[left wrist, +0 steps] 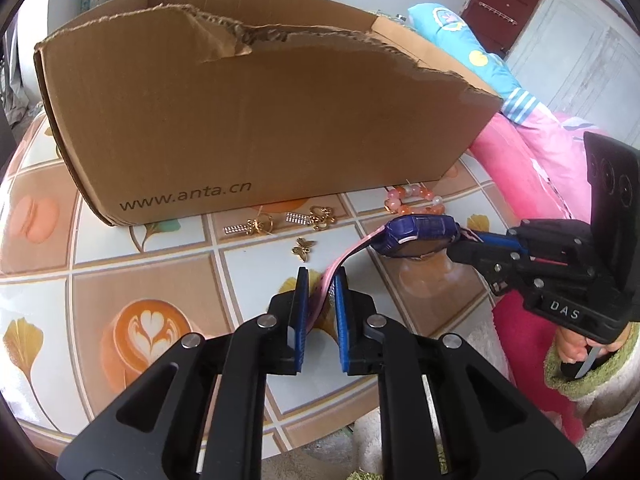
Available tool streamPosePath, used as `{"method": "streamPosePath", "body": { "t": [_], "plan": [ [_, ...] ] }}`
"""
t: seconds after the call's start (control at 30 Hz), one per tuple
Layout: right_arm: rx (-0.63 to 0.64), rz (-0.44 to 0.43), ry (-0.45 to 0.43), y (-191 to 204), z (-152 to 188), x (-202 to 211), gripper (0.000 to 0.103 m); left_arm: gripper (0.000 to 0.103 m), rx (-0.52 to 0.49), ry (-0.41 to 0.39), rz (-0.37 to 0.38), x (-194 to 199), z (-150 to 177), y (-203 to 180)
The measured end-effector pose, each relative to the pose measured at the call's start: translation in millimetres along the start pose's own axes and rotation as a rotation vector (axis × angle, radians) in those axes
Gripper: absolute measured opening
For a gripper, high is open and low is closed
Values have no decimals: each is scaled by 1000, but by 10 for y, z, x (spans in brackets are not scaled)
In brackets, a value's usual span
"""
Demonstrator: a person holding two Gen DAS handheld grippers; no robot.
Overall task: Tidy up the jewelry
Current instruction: 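Grasp the pink watch strap with the left tool while the right tool holds the watch face, then carry the smartwatch into the box with the left tool and release it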
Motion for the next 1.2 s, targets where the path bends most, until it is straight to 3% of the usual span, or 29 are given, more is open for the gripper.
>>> {"method": "streamPosePath", "body": {
  "t": [0.2, 0.4, 0.57, 0.7, 0.8, 0.9, 1.1, 1.2],
  "plan": [
    [21, 2, -34, 158, -35, 57, 5, 4, -10, -34, 2, 155, -40, -35],
    [73, 2, -142, 380, -268, 460, 4, 3, -54, -156, -5, 659, -242, -112],
    [133, -39, -247, 566, -714, 828, 4, 2, -137, -271, -23, 1179, -664, -143],
    [151, -71, -226, 531, -1229, 764, 4, 2, -164, -289, -2, 1278, -1127, -29],
    [138, -82, -132, 422, -1621, 497, 4, 2, -144, -224, 14, 1069, -1472, 175],
    [145, -40, -11, 289, -1887, 86, 4, 2, -101, -88, 38, 647, -1738, 462],
    [209, 72, 213, 126, -2086, -621, 4, 2, -30, 159, 99, -140, -1845, 818],
    [260, 132, 272, 72, -2089, -843, 4, 2, 39, 254, 136, -475, -1814, 937]
  ]
}}
Point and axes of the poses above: each gripper's, at about its wrist camera, not at the fingertips, and x roughly against the way its jaws point, y to its left, z to its underside, the point moved 4 cm from there along -x, roughly the way its jaws point, and after that the axes turned 13 degrees about -x, right-handed, at the moved point
